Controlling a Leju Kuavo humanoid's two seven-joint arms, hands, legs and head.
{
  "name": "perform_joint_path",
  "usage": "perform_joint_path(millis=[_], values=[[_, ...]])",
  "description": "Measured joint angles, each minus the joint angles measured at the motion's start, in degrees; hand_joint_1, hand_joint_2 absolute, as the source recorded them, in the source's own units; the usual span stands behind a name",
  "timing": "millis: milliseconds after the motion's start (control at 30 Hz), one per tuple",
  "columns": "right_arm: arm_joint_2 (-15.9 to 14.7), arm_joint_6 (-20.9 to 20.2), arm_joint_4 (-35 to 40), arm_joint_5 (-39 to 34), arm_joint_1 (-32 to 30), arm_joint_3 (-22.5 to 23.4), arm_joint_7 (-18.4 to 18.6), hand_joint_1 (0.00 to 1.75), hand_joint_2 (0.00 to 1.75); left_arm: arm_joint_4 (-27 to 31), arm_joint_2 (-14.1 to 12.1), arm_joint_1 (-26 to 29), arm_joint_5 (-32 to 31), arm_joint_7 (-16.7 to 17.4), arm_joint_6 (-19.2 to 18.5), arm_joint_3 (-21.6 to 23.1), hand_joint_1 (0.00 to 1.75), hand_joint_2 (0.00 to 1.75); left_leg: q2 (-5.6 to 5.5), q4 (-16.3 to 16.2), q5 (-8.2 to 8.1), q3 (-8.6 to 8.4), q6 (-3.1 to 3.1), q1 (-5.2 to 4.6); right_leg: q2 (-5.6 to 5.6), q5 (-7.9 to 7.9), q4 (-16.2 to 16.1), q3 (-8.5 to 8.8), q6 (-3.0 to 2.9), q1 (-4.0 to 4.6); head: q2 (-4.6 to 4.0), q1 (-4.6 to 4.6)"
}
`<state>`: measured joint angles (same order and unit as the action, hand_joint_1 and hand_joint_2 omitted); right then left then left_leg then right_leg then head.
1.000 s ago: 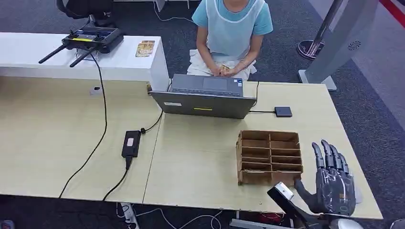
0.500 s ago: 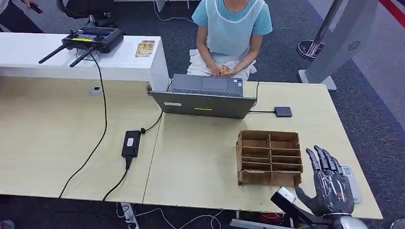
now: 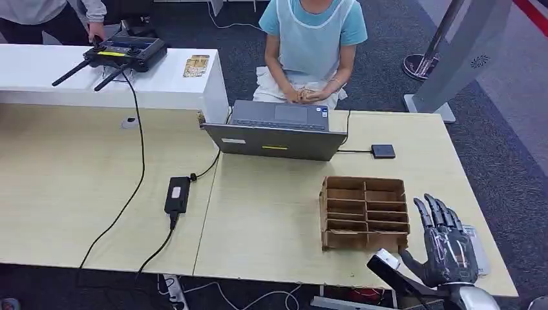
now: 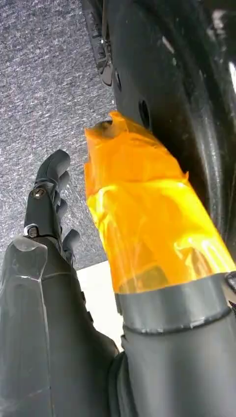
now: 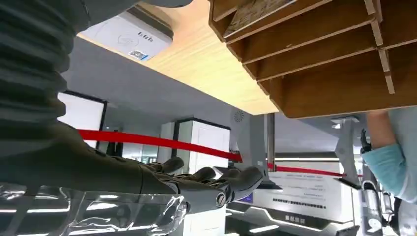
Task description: Pass the card to the sensor for recognition and then transmit it.
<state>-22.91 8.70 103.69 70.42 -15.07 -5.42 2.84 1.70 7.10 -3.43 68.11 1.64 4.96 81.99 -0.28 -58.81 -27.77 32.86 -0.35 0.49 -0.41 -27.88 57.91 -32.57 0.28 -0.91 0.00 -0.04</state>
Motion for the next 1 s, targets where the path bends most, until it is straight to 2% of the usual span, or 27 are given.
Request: perform_joint_path(millis=[1000], values=[[-0.15,-1.16,-5.29,-0.74,4.49,-2.25,-1.57,0.0,1.75,0.0,-0.37,0.0,0.35,-0.04,-0.52,1.49,0.0,0.0,0.0,0.0,0.0,0.0,0.0,0.0,0.0,0.01,0.0,0.0,0.0,0.0,0.0,0.0]])
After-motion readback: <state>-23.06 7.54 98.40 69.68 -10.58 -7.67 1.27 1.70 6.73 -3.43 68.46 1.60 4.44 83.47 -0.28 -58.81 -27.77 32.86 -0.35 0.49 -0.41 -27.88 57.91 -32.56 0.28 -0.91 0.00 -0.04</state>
